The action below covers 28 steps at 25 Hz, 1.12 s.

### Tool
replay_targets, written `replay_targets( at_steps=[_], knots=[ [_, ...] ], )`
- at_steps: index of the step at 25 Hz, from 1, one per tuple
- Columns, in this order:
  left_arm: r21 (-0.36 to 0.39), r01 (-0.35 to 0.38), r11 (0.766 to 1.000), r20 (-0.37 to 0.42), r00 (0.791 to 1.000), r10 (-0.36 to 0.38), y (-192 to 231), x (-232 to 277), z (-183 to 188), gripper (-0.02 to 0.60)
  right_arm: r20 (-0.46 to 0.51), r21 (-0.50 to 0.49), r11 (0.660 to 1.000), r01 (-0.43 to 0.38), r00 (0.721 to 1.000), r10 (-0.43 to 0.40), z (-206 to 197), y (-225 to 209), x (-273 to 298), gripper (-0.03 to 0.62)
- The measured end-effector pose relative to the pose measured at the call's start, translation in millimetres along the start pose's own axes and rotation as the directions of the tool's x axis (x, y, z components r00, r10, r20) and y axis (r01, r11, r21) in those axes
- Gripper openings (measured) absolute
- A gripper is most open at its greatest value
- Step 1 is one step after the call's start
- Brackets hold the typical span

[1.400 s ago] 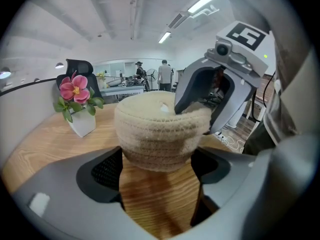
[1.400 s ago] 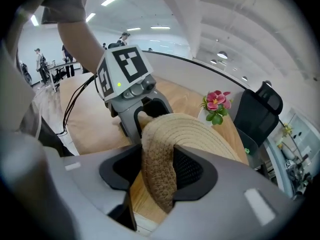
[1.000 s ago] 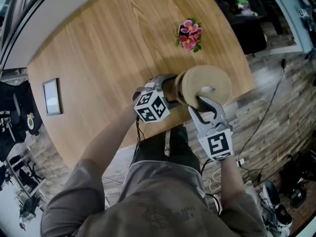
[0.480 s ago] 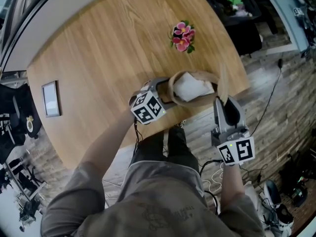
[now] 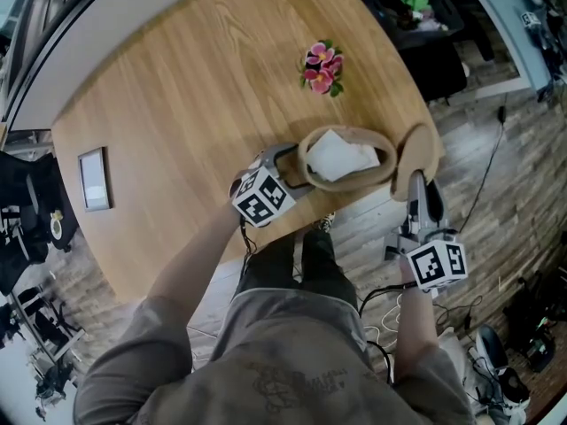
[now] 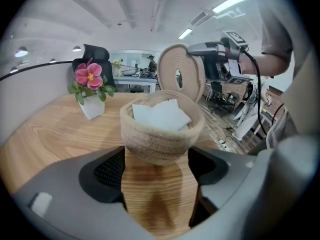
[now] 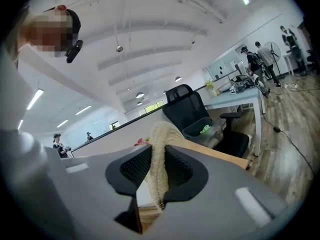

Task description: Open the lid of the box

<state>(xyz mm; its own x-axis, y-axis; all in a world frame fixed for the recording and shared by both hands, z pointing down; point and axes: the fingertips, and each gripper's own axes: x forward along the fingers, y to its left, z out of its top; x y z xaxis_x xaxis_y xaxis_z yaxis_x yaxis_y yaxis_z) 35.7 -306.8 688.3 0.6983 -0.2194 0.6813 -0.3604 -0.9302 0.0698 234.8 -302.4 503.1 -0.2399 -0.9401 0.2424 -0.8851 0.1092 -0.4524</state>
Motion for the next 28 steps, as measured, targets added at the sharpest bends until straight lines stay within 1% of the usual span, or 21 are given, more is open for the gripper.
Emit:
replay_targets(
  at_steps=[2, 3, 4, 7, 8, 11, 13, 16, 19, 20, 24, 26, 27, 28],
  knots=[
    [0.032, -0.055, 0.998, 0.008, 0.998, 0.055, 3, -9, 3, 0.391, 0.002, -0.025, 1.000, 0.000, 1.000, 0.000, 5, 3, 1, 0.083],
    [0.044, -0.079, 0.996, 0.010, 0.997, 0.079, 4, -14, 3, 0.380, 0.005, -0.034, 0.999, -0.003, 1.000, 0.003, 8, 5, 2, 0.083],
    [0.038, -0.091, 0.995, 0.012, 0.996, 0.091, 5, -18, 2, 0.360, 0.010, -0.041, 0.999, -0.008, 1.000, 0.009, 11, 8, 2, 0.083],
    [-0.023, -0.098, 0.995, 0.023, 0.995, 0.099, 6, -34, 3, 0.359, 0.031, -0.064, 0.998, -0.028, 0.999, 0.030, 24, 18, 2, 0.083],
    [-0.032, -0.108, 0.994, 0.033, 0.994, 0.109, 7, -41, 7, 0.359, 0.039, -0.075, 0.997, -0.035, 0.999, 0.038, 29, 23, 1, 0.083],
    [-0.043, -0.158, 0.987, 0.078, 0.984, 0.161, 12, -71, 29, 0.357, 0.061, -0.113, 0.992, -0.057, 0.996, 0.064, 48, 42, -4, 0.084],
    [-0.051, -0.199, 0.979, 0.121, 0.972, 0.204, 14, -97, 51, 0.316, 0.063, -0.144, 0.988, -0.059, 0.996, 0.069, 58, 55, -10, 0.084],
    [-0.044, -0.253, 0.966, 0.183, 0.949, 0.257, 15, -137, 85, 0.311, 0.078, -0.173, 0.982, -0.080, 0.992, 0.095, 75, 76, -19, 0.084],
    [-0.012, -0.310, 0.951, 0.245, 0.921, 0.303, 16, -168, 117, 0.259, 0.108, -0.190, 0.974, -0.124, 0.983, 0.146, 96, 99, -27, 0.084],
    [0.002, -0.330, 0.944, 0.262, 0.911, 0.318, 16, -177, 127, 0.228, 0.119, -0.200, 0.970, -0.138, 0.979, 0.164, 104, 108, -29, 0.084],
    [0.029, -0.398, 0.917, 0.333, 0.869, 0.366, 17, -215, 166, 0.206, 0.146, -0.280, 0.945, -0.172, 0.965, 0.219, 134, 144, -42, 0.086],
    [0.031, -0.427, 0.904, 0.384, 0.840, 0.384, 15, -238, 188, 0.196, 0.160, -0.322, 0.929, -0.183, 0.957, 0.244, 149, 162, -49, 0.087],
    [0.022, -0.436, 0.900, 0.421, 0.820, 0.388, 13, -251, 200, 0.192, 0.168, -0.341, 0.921, -0.188, 0.952, 0.257, 156, 170, -53, 0.087],
    [-0.004, -0.439, 0.899, 0.460, 0.797, 0.391, 10, -265, 212, 0.192, 0.178, -0.358, 0.913, -0.194, 0.946, 0.270, 163, 178, -58, 0.087]
  ],
)
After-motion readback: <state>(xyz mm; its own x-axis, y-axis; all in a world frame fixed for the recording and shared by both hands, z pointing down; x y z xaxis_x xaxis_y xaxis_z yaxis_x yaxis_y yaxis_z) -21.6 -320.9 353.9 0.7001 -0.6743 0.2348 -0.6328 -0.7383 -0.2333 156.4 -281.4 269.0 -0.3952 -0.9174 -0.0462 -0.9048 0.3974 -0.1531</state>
